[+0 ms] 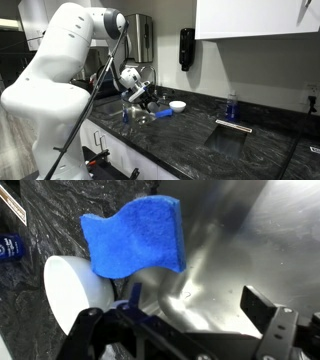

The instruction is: Move the sponge the sponge to the right

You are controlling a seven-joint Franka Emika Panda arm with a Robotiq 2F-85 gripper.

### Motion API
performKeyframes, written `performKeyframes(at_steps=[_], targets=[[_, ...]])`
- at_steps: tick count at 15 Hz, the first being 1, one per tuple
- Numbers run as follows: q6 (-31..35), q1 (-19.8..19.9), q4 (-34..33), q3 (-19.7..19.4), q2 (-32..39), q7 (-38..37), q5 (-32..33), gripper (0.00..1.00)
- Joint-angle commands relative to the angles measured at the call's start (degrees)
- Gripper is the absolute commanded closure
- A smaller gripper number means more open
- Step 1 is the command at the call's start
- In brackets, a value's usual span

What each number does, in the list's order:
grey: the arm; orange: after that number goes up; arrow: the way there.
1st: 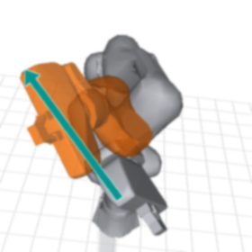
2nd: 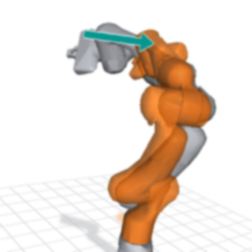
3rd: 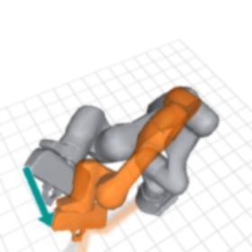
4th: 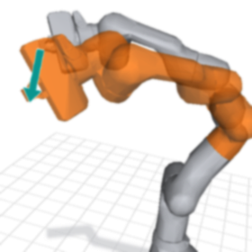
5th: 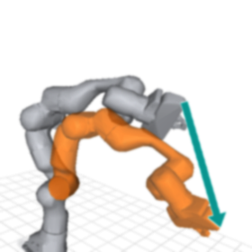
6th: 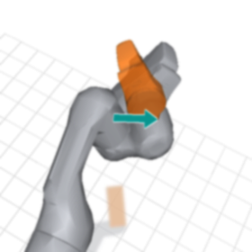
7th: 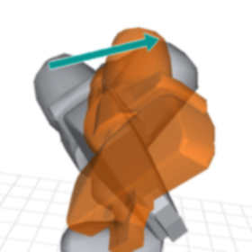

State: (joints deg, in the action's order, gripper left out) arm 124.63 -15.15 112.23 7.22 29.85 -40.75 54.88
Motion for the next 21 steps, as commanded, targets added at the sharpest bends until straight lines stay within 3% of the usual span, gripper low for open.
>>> performKeyframes(at_steps=[1,7,13,21], targets=[[-2.2,-2.0,-1.9,-1.6,2.1,2.0,2.0,0.0],[-7.4,-3.4,-1.3,-1.6,2.7,4.3,8.5,0.0],[-6.4,-2.4,-0.7,-0.8,2.3,3.0,7.7,0.0],[-25.4,-8.1,-7.5,-0.2,9.2,1.2,8.0,0.0]])
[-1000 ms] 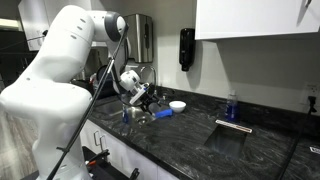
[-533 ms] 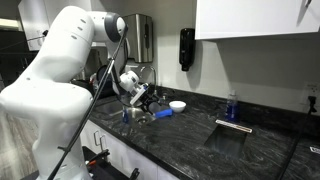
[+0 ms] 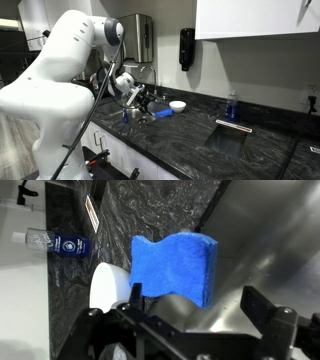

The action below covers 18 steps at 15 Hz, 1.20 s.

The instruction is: Move the sponge the sponge to the right

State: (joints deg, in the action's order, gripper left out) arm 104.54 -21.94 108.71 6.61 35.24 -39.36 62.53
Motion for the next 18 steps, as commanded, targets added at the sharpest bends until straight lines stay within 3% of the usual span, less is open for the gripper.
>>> performKeyframes(at_steps=[1,5,17,18], targets=[[-6.8,-1.8,-4.8,0.5,5.0,-0.5,0.5,0.0],[-11.0,-2.4,-8.4,0.1,9.3,-1.8,1.0,0.0],[-12.4,-1.7,-13.9,-1.7,15.3,-10.6,4.9,0.0],[-12.6,-1.4,-14.0,-1.6,15.1,-11.0,4.7,0.25]])
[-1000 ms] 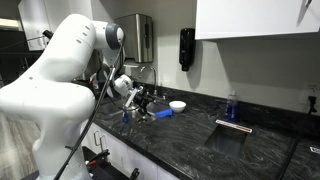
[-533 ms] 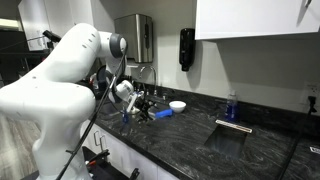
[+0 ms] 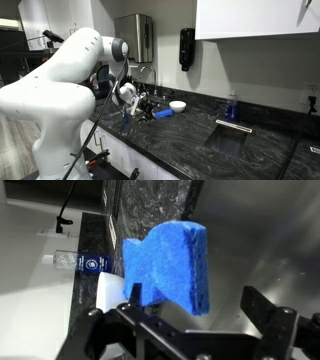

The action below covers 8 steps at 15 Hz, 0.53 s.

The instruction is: Move the sponge the sponge to the right

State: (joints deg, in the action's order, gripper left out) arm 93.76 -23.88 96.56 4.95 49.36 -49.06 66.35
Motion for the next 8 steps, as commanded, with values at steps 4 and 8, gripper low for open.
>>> performKeyframes(at_steps=[4,8], targets=[[-4.8,0.8,-3.4,-0.1,1.9,-1.7,0.4,0.49],[-7.3,0.7,-4.3,0.2,2.7,-1.4,0.4,0.78]])
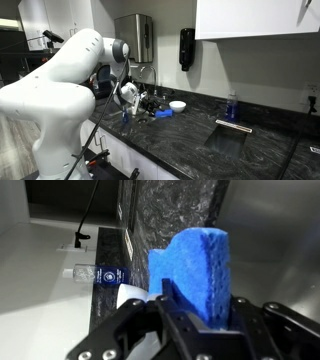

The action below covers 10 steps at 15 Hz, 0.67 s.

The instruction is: Move the sponge the sponge to the right

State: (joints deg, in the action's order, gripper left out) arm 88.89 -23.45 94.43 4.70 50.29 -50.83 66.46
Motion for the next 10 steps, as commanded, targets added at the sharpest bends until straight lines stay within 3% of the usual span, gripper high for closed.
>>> performKeyframes(at_steps=[1,4,10], targets=[[-2.9,0.2,-2.2,0.5,1.8,0.3,0.3,0.84],[-5.2,-0.3,-2.3,0.6,1.3,-0.1,0.2,1.0],[-11.7,-0.5,-1.8,0.4,-2.4,-1.7,1.0,0.98]])
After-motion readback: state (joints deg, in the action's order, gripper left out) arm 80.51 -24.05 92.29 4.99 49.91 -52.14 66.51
